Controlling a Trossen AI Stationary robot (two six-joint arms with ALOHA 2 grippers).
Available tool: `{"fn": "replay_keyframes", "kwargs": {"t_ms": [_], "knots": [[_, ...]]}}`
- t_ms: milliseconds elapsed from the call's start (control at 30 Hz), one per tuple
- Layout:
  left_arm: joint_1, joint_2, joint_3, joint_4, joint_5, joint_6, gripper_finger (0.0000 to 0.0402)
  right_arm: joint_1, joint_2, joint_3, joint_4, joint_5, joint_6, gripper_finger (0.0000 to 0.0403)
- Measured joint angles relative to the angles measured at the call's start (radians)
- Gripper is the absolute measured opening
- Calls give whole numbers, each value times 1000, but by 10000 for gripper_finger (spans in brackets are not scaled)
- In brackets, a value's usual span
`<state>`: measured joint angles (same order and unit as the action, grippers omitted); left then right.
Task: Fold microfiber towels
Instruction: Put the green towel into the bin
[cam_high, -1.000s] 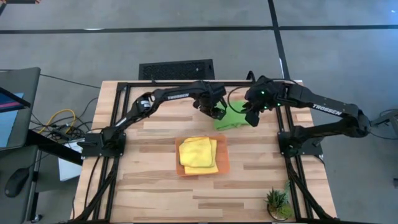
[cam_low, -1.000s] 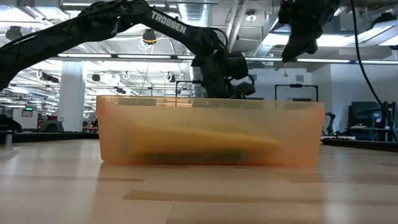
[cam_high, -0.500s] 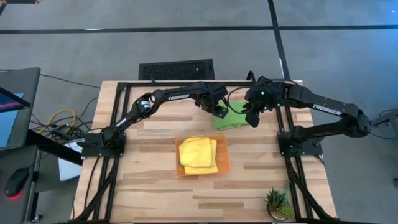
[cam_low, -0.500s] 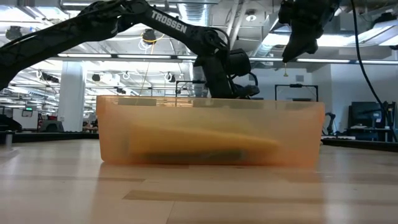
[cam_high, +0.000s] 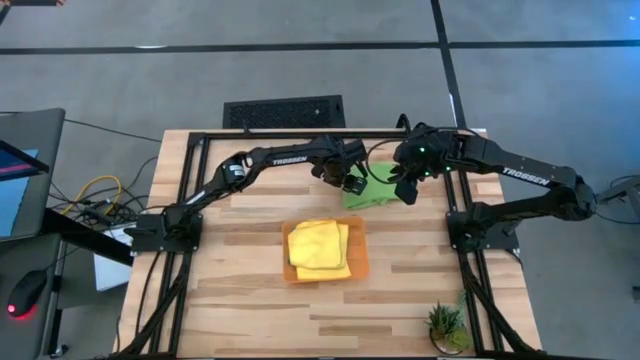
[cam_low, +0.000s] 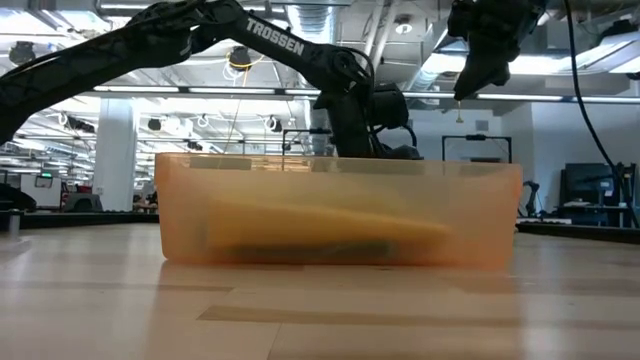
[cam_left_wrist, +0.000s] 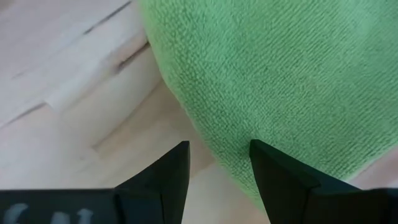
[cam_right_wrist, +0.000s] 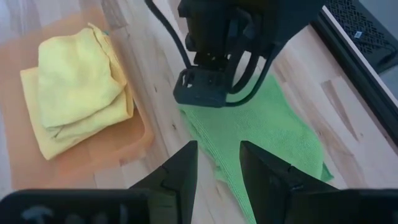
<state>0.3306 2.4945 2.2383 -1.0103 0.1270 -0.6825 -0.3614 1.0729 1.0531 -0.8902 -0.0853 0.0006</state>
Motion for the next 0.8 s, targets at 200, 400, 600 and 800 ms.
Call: {"fn": "replay_keyframes", "kwargs": {"t_ms": [200, 400, 600, 800], "knots": [[-2, 1, 0, 26, -2, -11, 161, 0, 0, 0, 0, 0, 0, 143], [-25, 18, -1, 90, 77, -28, 161, -1, 0, 0, 0, 5, 0, 143], [-45, 41, 0, 137, 69, -34, 161, -1, 0, 0, -2, 7, 0, 143], [-52, 43, 0, 126, -29, 5, 161, -1, 0, 0, -7, 8, 0, 143]]}}
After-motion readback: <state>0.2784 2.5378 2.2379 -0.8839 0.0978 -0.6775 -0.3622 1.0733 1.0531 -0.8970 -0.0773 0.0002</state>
